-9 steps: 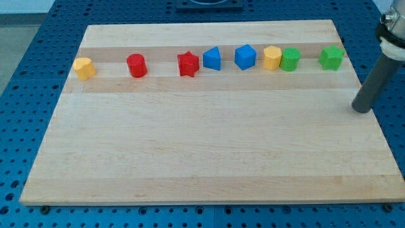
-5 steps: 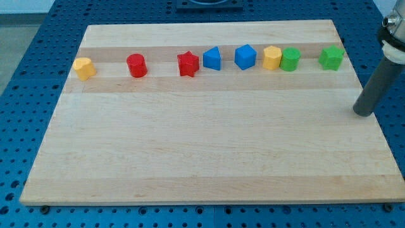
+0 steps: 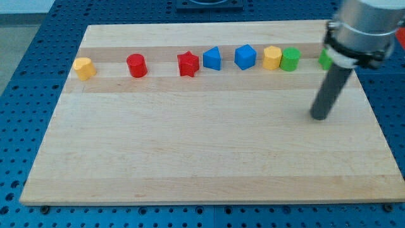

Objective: Slightly push the blue triangle into the red star

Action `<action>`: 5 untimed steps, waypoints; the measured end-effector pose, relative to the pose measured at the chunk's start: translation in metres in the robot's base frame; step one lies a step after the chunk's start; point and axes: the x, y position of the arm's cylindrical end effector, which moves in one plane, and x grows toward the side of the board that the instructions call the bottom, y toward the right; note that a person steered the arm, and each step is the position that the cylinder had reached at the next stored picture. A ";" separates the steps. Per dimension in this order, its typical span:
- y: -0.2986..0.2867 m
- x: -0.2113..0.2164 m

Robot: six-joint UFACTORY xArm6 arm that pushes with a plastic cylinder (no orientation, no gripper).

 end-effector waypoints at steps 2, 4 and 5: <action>-0.043 0.000; -0.059 -0.022; -0.059 -0.053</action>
